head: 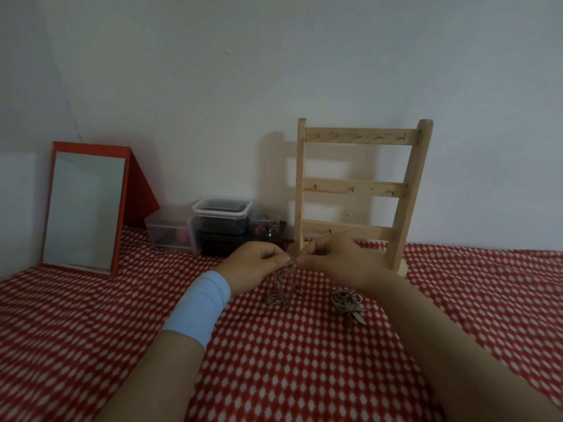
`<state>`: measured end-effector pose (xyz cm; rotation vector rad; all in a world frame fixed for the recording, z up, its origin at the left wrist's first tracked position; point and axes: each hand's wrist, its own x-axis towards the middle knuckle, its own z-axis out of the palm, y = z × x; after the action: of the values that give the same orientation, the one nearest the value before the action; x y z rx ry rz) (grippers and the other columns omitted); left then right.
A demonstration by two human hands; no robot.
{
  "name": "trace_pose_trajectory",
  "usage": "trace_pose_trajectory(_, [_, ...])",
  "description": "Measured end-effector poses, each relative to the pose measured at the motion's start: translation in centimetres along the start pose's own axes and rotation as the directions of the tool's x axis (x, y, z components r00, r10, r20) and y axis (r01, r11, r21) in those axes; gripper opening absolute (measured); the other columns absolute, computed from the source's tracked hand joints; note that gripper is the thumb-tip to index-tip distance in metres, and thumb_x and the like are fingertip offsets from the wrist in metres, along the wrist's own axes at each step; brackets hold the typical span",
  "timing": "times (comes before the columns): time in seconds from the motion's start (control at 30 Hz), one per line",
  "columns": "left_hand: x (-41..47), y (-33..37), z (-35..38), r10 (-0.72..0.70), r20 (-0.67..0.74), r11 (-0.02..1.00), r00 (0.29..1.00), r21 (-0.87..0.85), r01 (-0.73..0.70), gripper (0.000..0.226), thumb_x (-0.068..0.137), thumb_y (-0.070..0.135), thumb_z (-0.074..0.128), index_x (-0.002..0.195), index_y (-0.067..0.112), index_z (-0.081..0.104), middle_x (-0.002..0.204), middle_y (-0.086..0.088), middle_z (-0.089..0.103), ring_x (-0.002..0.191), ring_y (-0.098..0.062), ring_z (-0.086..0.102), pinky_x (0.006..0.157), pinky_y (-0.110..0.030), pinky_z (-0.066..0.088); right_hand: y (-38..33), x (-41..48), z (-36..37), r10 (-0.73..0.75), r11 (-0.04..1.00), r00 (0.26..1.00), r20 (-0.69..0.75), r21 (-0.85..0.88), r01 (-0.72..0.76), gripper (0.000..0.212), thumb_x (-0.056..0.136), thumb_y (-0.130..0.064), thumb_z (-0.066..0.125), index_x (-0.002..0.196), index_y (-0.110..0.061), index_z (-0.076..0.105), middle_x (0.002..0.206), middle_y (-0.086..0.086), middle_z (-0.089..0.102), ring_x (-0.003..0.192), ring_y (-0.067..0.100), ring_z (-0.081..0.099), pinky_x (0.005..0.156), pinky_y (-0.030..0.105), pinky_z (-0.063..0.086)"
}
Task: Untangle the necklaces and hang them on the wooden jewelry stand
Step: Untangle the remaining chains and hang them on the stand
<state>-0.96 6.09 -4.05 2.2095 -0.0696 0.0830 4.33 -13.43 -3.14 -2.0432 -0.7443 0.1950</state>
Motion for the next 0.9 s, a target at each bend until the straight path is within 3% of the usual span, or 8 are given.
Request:
trace_pose_trajectory(0.1, [-0.1,0.3,-0.2,-0.052,0.101,0.990,0.993,0.134,0.039,0.015,0.097,0.032,0.057,0.092,0.025,0.070,0.097,0.004,0.070,0.093,-0.009,0.064,0.090,-0.026,0.050,0.1,0.1,0.4,-0.037,0.998,0.999,-0.027,-0.047,0.036,0.008,0.093,-0.024,0.072,0.090,-0.022,0.078,0.092,-0.010,0.077,0.089,0.003,0.070,0.094,0.032,0.057])
trace_pose_trajectory(0.17, [0.0,0.3,-0.3,-0.033,0.098,0.984,0.995,0.178,0.015,0.003,0.092,0.026,0.065,0.090,0.027,0.067,0.095,0.007,0.068,0.091,-0.009,0.063,0.084,-0.022,0.049,0.3,0.2,0.6,-0.065,0.997,0.996,-0.052,-0.037,0.064,0.007,0.093,-0.022,0.072,0.089,-0.025,0.077,0.091,-0.010,0.076,0.089,0.003,0.070,0.094,0.034,0.057])
trace_pose_trajectory(0.27, [0.0,0.4,-0.1,0.017,-0.032,1.000,0.999,0.019,-0.016,0.010,0.088,0.022,0.069,0.098,0.026,0.068,0.097,0.010,0.069,0.093,-0.007,0.065,0.083,-0.019,0.048,0.4,0.2,0.8,-0.112,0.994,0.992,-0.064,0.005,0.113,0.007,0.092,-0.021,0.073,0.091,-0.025,0.079,0.093,-0.009,0.078,0.091,0.008,0.072,0.093,0.035,0.058])
trace_pose_trajectory(0.4, [0.2,0.6,0.2,0.016,-0.061,0.993,0.998,-0.113,-0.023,0.027,0.085,0.028,0.074,0.111,0.021,0.073,0.102,0.009,0.074,0.093,0.000,0.069,0.093,-0.021,0.052,0.4,0.2,0.8,-0.157,0.987,0.981,-0.111,0.001,0.158,0.007,0.091,-0.022,0.074,0.092,-0.022,0.081,0.090,-0.009,0.078,0.086,0.005,0.072,0.086,0.025,0.059])
trace_pose_trajectory(0.6, [0.2,0.0,-0.3,-0.047,-0.019,0.999,0.999,0.016,0.047,0.031,0.081,0.027,0.078,0.111,0.020,0.075,0.106,0.007,0.074,0.099,-0.003,0.067,0.103,-0.029,0.048,0.5,0.3,1.5,-0.183,0.966,0.977,-0.105,-0.202,0.159,0.016,0.090,-0.022,0.076,0.079,-0.034,0.074,0.082,-0.022,0.069,0.082,-0.012,0.063,0.076,0.007,0.049])
trace_pose_trajectory(0.8, [0.4,0.2,-0.2,-0.040,-0.015,0.985,0.999,0.169,0.042,0.015,0.092,0.027,0.065,0.101,0.022,0.075,0.104,0.007,0.072,0.099,-0.007,0.064,0.100,-0.031,0.048,0.3,0.1,1.4,-0.134,0.958,0.984,-0.121,-0.270,0.097,0.021,0.097,-0.027,0.067,0.079,-0.036,0.064,0.082,-0.022,0.061,0.076,-0.017,0.056,0.065,0.006,0.041])
trace_pose_trajectory(0.9, [0.4,0.1,-0.1,-0.040,0.020,0.982,0.999,0.186,0.035,0.018,0.095,0.030,0.060,0.102,0.019,0.072,0.105,0.004,0.070,0.100,-0.011,0.063,0.097,-0.032,0.049,0.1,-0.1,1.6,-0.089,0.963,0.990,-0.110,-0.263,0.057,0.023,0.101,-0.029,0.060,0.080,-0.034,0.057,0.081,-0.018,0.056,0.075,-0.007,0.053,0.067,0.012,0.037])
